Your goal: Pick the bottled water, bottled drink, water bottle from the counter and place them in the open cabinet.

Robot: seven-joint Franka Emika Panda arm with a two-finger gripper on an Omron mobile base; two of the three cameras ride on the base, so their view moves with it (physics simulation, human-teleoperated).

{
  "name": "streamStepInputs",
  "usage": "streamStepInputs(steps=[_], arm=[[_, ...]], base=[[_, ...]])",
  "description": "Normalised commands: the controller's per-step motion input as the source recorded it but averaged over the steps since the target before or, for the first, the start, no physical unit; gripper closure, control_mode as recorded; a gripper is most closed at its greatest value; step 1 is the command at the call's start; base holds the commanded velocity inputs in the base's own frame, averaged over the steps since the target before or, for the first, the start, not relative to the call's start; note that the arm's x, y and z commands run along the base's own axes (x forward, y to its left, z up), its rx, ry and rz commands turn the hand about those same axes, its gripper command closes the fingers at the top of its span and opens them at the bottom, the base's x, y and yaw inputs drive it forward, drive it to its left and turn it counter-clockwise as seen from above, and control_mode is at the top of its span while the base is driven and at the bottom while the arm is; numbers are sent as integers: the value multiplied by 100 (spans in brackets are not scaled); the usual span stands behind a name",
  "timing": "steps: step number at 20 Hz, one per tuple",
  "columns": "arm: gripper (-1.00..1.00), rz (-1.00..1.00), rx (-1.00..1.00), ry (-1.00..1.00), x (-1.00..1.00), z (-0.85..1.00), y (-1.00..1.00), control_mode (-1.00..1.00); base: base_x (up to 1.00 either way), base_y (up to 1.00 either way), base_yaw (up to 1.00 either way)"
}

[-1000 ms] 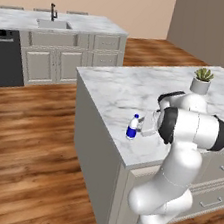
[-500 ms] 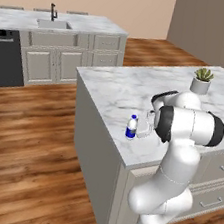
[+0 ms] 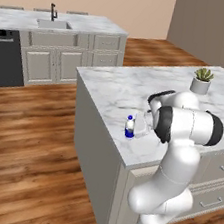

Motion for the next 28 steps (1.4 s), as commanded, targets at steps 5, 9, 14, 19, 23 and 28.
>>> streamStepInputs(steps=[5,9,14,19,23,28], arm=[[100,-4,3,-3,-24,60,0,-100],[100,-8,4,-3,-33,75,-2,-100],[100,-9,4,-2,-53,63,-1,-100],[100,-11,2,-6,-65,54,-2,-100],[100,-12,1,-8,-70,56,-9,-100],[100,-12,1,-7,-70,54,-8,-100]], base=[[0,0,0],[0,0,0],[0,0,0],[0,0,0],[0,0,0],[0,0,0]])
